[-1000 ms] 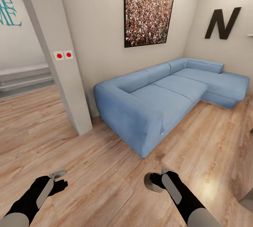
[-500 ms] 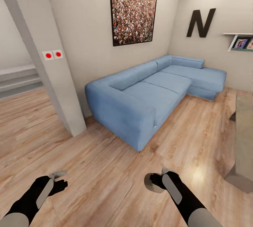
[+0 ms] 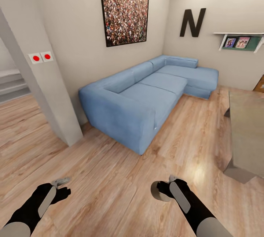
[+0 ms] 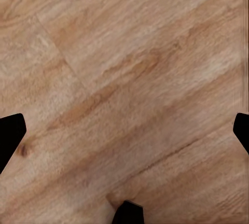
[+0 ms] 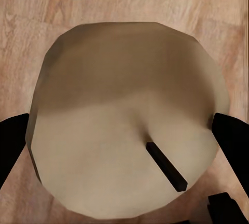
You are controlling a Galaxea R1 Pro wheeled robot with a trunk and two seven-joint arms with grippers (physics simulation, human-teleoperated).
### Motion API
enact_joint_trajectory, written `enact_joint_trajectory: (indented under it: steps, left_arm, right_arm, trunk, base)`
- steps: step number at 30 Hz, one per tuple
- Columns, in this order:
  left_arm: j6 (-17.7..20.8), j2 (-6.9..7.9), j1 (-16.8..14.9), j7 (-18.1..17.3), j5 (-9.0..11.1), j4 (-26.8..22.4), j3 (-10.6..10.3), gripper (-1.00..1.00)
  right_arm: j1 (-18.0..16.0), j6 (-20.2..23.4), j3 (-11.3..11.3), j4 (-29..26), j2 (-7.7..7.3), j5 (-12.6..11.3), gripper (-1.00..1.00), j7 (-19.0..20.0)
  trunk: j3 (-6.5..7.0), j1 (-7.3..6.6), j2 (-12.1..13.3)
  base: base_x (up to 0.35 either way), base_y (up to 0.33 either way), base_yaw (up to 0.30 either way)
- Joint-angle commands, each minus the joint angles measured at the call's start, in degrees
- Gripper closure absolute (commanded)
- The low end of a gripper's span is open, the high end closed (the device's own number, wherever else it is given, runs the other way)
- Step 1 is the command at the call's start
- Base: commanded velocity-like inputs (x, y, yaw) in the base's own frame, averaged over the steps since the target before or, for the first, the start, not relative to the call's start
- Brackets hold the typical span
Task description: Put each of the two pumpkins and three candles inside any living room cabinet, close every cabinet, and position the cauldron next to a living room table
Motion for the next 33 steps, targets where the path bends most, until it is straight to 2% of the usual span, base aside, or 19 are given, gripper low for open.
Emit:
enact_joint_trajectory:
  steps: [1, 17, 23, 33]
  left_arm:
    - [0.06, -0.03, 0.0, 0.0, 0.02, -0.06, 0.01, -1.0]
    - [0.92, -0.21, 0.0, 0.27, 0.03, -0.14, 0.04, -1.0]
    - [0.95, -0.21, 0.0, 0.28, 0.03, -0.15, 0.04, -1.0]
    - [0.9, -0.26, 0.0, 0.28, 0.03, -0.13, 0.04, -1.0]
  right_arm:
    - [0.0, -0.02, -0.02, 0.02, -0.01, -0.05, 1.0, 0.09]
    - [0.0, 0.06, -0.13, 0.4, -0.11, -0.05, 1.0, 0.11]
    - [-0.01, 0.06, -0.13, 0.41, -0.13, -0.05, 1.0, 0.11]
    - [0.0, 0.06, -0.13, 0.41, -0.13, -0.05, 1.0, 0.11]
  trunk:
    - [0.14, -0.23, 0.41]
    - [2.24, -3.74, 6.83]
    - [3.02, -5.06, 9.24]
    - [4.32, -7.25, 13.25]
  base:
    - [-0.005, 0.013, -0.25]
    - [-0.001, 0.001, -0.25]
    - [-0.165, 0.0, -0.25]
    - [-0.028, 0.0, -0.25]
